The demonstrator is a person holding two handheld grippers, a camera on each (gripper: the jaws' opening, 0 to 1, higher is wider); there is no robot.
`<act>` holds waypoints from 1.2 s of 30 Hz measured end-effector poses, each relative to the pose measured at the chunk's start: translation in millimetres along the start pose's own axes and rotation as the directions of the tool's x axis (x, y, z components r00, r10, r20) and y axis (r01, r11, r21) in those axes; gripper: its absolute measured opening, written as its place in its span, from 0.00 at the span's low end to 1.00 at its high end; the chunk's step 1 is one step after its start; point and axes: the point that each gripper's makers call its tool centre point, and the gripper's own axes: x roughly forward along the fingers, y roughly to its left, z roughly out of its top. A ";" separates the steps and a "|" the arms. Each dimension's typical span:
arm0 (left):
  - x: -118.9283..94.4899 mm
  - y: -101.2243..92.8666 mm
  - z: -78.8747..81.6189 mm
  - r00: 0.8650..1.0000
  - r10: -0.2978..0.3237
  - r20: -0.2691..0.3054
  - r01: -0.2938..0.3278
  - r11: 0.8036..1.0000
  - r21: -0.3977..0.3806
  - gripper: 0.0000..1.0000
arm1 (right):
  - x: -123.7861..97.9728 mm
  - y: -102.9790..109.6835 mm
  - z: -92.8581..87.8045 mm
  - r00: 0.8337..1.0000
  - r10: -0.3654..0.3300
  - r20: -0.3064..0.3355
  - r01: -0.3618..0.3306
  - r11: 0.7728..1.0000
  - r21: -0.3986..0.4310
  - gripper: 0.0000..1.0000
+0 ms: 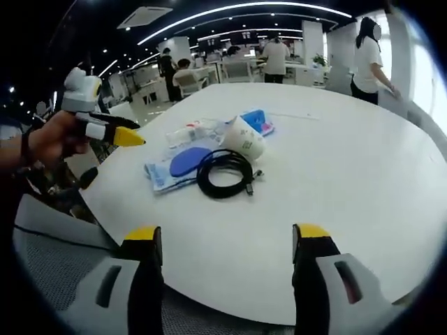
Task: Arrange the tabletop items into an orderly group along one side of the table until the central work area is clear of visible clutter.
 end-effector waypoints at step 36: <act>113.6 55.8 51.1 0.971 -0.025 -0.239 0.072 0.979 0.191 0.51 | 2.6 -2.5 -0.9 1.000 -0.015 -0.019 0.015 1.000 -0.006 0.74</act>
